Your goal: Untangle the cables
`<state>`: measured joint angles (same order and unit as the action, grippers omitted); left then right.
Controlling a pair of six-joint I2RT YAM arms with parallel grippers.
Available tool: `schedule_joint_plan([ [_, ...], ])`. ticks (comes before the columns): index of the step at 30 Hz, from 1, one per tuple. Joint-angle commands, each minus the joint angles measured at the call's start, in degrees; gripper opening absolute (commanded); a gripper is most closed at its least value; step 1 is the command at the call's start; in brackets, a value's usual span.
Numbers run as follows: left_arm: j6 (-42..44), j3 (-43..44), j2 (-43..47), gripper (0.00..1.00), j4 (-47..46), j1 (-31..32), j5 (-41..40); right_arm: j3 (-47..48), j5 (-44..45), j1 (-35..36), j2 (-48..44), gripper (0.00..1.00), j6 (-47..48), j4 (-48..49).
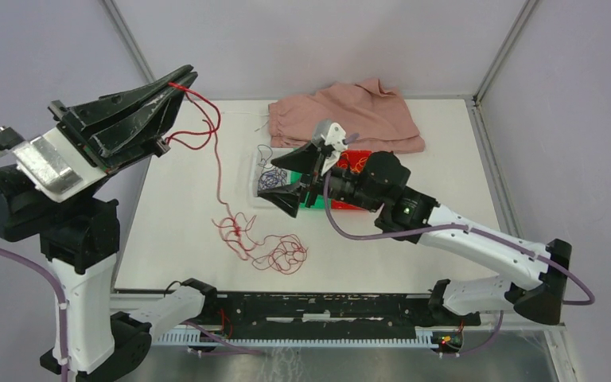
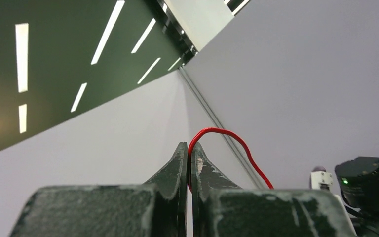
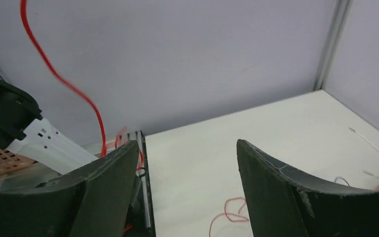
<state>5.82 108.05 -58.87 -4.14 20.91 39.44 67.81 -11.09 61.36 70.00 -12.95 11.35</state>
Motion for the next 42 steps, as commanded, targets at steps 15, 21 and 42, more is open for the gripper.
schedule_joint_plan([
  [15,-0.73,-6.55,1.55,0.03,0.63,-0.25,1.76,5.77,-15.02,0.36,13.49,0.67,-8.17,11.76],
  [21,-0.52,-7.82,2.11,0.03,0.41,-0.24,1.91,0.86,-10.45,0.29,10.72,0.7,-6.21,9.53],
  [42,-2.28,-11.07,3.37,0.03,-0.69,-0.3,3.27,1.02,0.94,0.26,5.48,0.75,0.62,-0.33],
])
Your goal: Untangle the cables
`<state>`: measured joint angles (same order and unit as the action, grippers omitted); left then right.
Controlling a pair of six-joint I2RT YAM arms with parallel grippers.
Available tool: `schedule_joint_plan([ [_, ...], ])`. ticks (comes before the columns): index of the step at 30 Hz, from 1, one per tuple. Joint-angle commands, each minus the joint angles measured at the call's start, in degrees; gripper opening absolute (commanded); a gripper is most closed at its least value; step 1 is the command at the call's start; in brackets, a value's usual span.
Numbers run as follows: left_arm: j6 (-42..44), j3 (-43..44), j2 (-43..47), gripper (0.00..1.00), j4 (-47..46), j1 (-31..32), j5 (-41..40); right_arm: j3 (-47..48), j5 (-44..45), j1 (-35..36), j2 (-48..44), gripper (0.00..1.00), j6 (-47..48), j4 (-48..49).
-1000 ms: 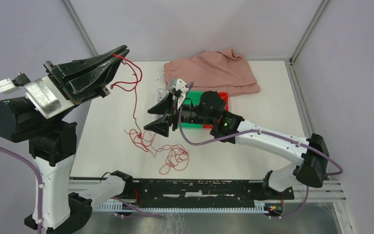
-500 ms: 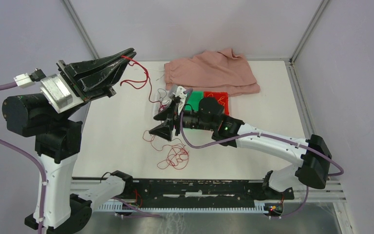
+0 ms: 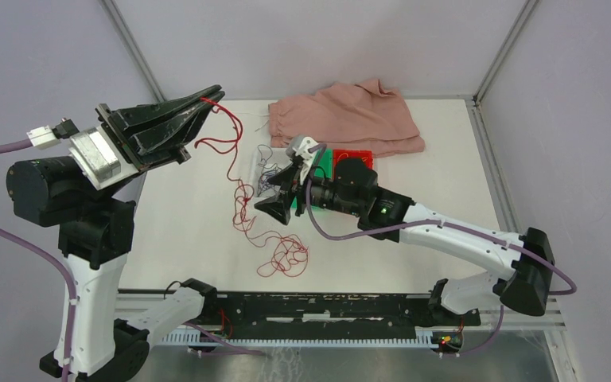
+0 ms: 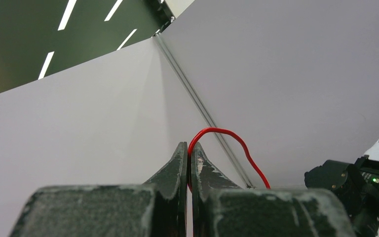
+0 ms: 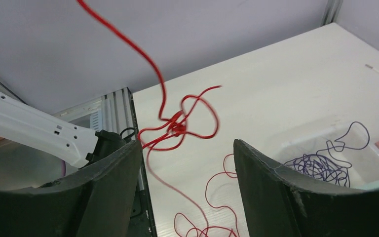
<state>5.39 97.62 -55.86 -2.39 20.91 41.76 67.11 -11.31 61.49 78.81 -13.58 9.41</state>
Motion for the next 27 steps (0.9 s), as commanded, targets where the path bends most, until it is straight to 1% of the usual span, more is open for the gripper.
schedule_joint_plan([
  [1,-1.89,-0.84,0.39,0.03,-2.63,-0.24,0.96,2.2,0.09,0.12,-2.91,0.75,1.23,1.57],
  [8,-1.54,-1.2,0.66,0.03,-2.4,-0.25,0.8,3.64,-11.11,0.48,-0.55,0.76,-2.44,7.08],
  [12,-1.63,-1.25,0.75,0.03,-2.34,-0.24,0.78,3.25,-13.15,0.62,0.04,0.75,-3.1,7.97],
  [15,-1.83,-1.59,0.9,0.03,-2.74,-0.25,0.78,4.43,-14.29,0.6,1.23,0.7,-3.6,7.81],
  [16,-1.99,-1.58,0.83,0.03,-2.79,-0.28,0.72,5.17,-14.19,0.56,1.71,0.64,-3.68,7.55],
  [17,-2.11,-1.57,0.81,0.03,-2.86,-0.28,0.7,5.93,-13.47,0.52,2.36,0.55,-4.03,7.14],
  [19,-2.53,-1.6,0.9,0.03,-3.18,-0.25,0.7,7.83,-11.42,0.39,3.62,0.3,-4.43,5.88],
  [20,-2.94,-1.62,0.87,0.03,-3.2,-0.26,0.65,8.58,-10.8,0.34,4.04,0.23,-4.94,5.76],
  [21,-3.41,-1.63,0.98,0.03,-3.25,-0.26,0.55,8.98,-10.45,0.31,4.47,0.2,-5.27,6.27],
  [22,-3.67,-1.65,1.01,0.03,-3.23,-0.24,0.6,9.14,-9.98,0.35,4.67,0.19,-5.64,7.06],
  [23,-3.71,-1.84,1.13,0.03,-3.23,-0.23,0.87,9.43,-9.7,0.35,4.86,0.19,-5.77,7.25],
  [24,-3.64,-1.89,1.26,0.03,-3.23,-0.31,1.02,9.7,-9.43,0.42,5.09,0.23,-5.55,6.83],
  [25,-3.63,-1.69,1.2,0.03,-3.15,-0.23,1.01,9.96,-8.84,0.44,5.12,0.31,-5.5,6.2],
  [27,-3.47,-1.29,1.19,0.03,-2.98,-0.25,1.02,9.57,-7.48,0.44,4.94,0.57,-5.57,5.62],
])
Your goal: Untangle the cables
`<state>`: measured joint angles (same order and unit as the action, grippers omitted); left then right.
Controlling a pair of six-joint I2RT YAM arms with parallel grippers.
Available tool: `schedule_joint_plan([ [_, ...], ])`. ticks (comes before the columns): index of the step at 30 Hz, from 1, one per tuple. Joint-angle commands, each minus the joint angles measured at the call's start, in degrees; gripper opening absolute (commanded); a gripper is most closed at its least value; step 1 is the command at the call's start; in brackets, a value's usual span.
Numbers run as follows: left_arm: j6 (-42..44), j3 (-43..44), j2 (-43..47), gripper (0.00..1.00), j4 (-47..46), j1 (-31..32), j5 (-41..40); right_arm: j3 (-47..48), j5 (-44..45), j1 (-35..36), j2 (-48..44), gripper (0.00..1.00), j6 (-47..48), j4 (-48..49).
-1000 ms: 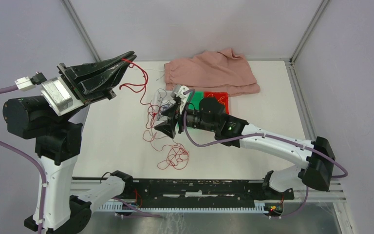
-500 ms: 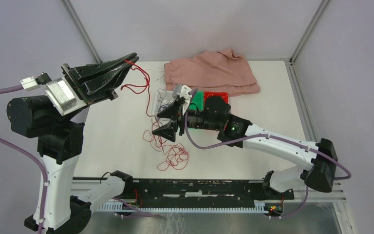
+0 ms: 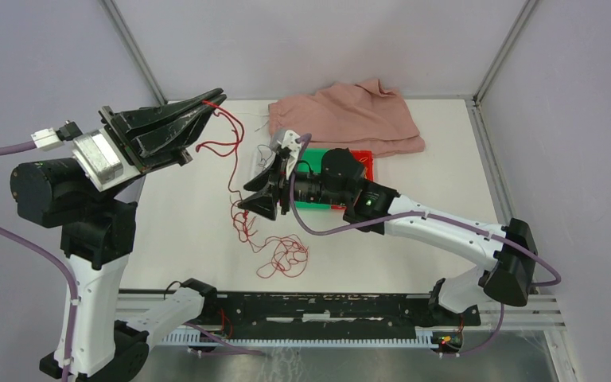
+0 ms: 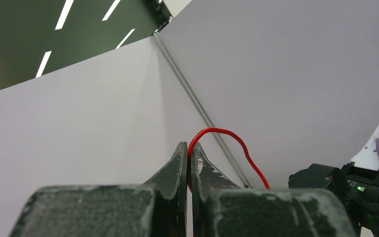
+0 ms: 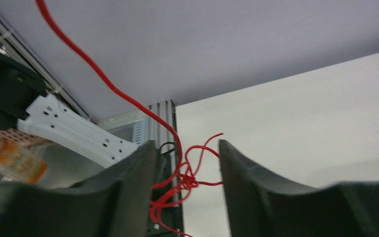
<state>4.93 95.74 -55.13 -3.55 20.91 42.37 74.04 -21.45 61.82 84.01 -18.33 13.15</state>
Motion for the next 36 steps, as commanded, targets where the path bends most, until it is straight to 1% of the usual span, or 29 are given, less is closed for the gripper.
schedule_joint_plan([
  [1,-3.12,0.78,0.33,0.03,-1.77,-0.28,0.56,2.02,2.83,0.04,-0.45,0.67,-0.88,2.51],
  [2,-3.16,0.84,0.36,0.03,-1.73,-0.26,0.65,1.43,2.51,0.09,-0.66,0.69,-0.98,3.25],
  [4,-3.17,0.85,0.33,0.03,-1.85,-0.25,0.7,1.07,0.74,0.08,-0.69,0.69,-1.26,4.45],
  [5,-3.17,0.85,0.35,0.03,-1.9,-0.23,0.65,1.26,0.22,0.08,-0.62,0.67,-1.3,4.51],
  [6,-3.21,0.84,0.33,0.03,-1.9,-0.24,0.61,1.61,0.11,0.07,-0.4,0.61,-1.31,4.29],
  [8,-3.47,0.73,0.33,0.03,-2.04,-0.28,0.61,2.69,0.41,0.1,-0.01,0.37,-0.96,3.01],
  [10,-3.86,0.39,0.51,0.03,-1.99,-0.26,0.41,2.98,1.37,0.05,-0.15,0.1,-0.9,2.78],
  [11,-3.95,-0.01,0.79,0.05,-1.5,-0.3,-0.01,2.74,2.03,0.05,-0.6,0.02,-1.25,3.14],
  [12,-4.1,-0.6,1.08,0.15,-0.35,-0.2,-0.6,2.46,2.57,-0.01,-1.17,0.01,-1.76,3.64],
  [14,-3.57,-2.66,2.02,0.5,4.18,-0.25,-2.22,1.93,2.83,-0.63,-2.68,0.01,-3.86,5.1],
  [15,-2.73,-4.07,2.77,0.65,6.99,-0.2,-2.83,1.41,1.71,-1.26,-3.41,0.01,-5.64,6.89],
  [16,-1.88,-5.74,3.54,0.77,10.21,-0.27,-3.48,0.47,0.6,-2.06,-4.15,0.01,-7.88,8.95],
  [17,-1.97,-7.3,4.42,0.84,13.45,-0.25,-4.46,-0.37,-0.31,-2.99,-5.07,0.01,-9.87,10.65],
  [18,-2.32,-8.66,5.26,0.87,16.75,-0.26,-4.67,-1.44,-0.6,-3.76,-6.04,0.01,-11.85,12.11],
  [19,-1.97,-9.91,5.9,0.92,20.77,-0.21,-3.47,-2.67,-0.72,-4.6,-7.44,0.01,-13.65,13.32],
  [20,-0.84,-11.06,6.66,0.95,24.48,-0.25,-0.85,-3.85,-0.96,-5.23,-8.59,0.01,-14.97,14.63],
  [22,0.31,-14.11,8.42,0.96,29.08,-0.25,3.12,-5.79,-1.13,-6.11,-10.8,0.01,-16.57,15.65],
  [25,1.45,-17.94,10.83,0.94,31.47,-0.3,5.96,-7.62,-2.31,-7.02,-13.24,0.01,-18.95,16.6],
  [29,10.14,-19.3,11.8,0.9,38.3,-0.17,13.69,-10.11,-3.08,-7.71,-15.15,0.01,-22.96,21.3],
  [31,11.66,-20.0,11.47,0.88,39.99,-0.26,13.99,-10.32,-4.04,-7.86,-14.95,0.01,-25.58,24.2],
  [34,11.44,-22.0,12.12,0.83,38.06,-0.24,12.26,-10.23,-5.72,-7.97,-14.22,0.01,-28.98,28.89],
  [36,9.58,-23.44,12.85,0.73,34.76,-0.22,11.34,-9.86,-6.36,-8.0,-13.96,0.01,-29.71,29.19],
])
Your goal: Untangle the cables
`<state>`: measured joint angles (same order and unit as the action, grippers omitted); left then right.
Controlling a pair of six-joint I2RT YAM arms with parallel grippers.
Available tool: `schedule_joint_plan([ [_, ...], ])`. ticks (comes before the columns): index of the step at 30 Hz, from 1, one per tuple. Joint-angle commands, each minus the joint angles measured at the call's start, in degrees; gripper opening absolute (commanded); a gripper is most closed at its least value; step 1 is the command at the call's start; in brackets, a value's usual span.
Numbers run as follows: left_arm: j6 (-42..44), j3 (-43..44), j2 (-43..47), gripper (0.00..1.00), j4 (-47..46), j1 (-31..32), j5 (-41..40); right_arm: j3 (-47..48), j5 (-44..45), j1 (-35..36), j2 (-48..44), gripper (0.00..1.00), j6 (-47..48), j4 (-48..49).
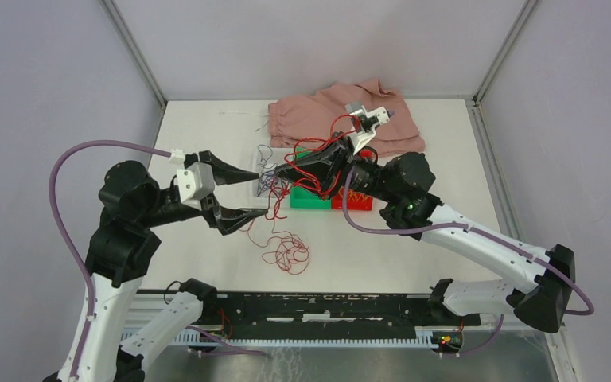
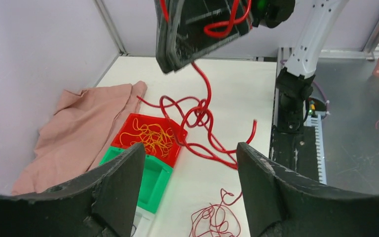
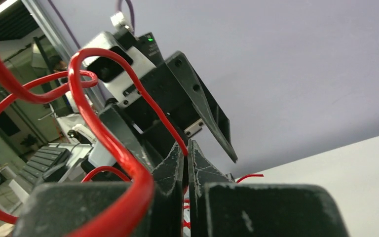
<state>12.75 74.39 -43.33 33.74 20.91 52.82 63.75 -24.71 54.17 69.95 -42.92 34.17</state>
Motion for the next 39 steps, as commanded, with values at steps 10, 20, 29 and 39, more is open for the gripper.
schedule_joint_plan([
  [10,-0.95,-6.35,2.27,0.25,-11.38,-0.26,-2.43,1.62,-5.46,-0.33,2.87,0.01,-7.18,8.96],
  [20,-2.79,-5.39,-0.14,0.46,-3.49,-0.16,8.24,2.2,-6.2,-0.23,3.79,0.01,-7.15,9.34],
  [29,-2.56,-8.97,2.56,0.31,-12.12,-0.17,-2.5,3.22,-7.35,0.52,4.97,0.01,-8.12,9.69],
  [39,-3.21,-10.44,4.02,0.1,-14.4,-0.16,-3.73,2.99,-7.79,2.48,6.14,0.01,-8.86,9.68],
])
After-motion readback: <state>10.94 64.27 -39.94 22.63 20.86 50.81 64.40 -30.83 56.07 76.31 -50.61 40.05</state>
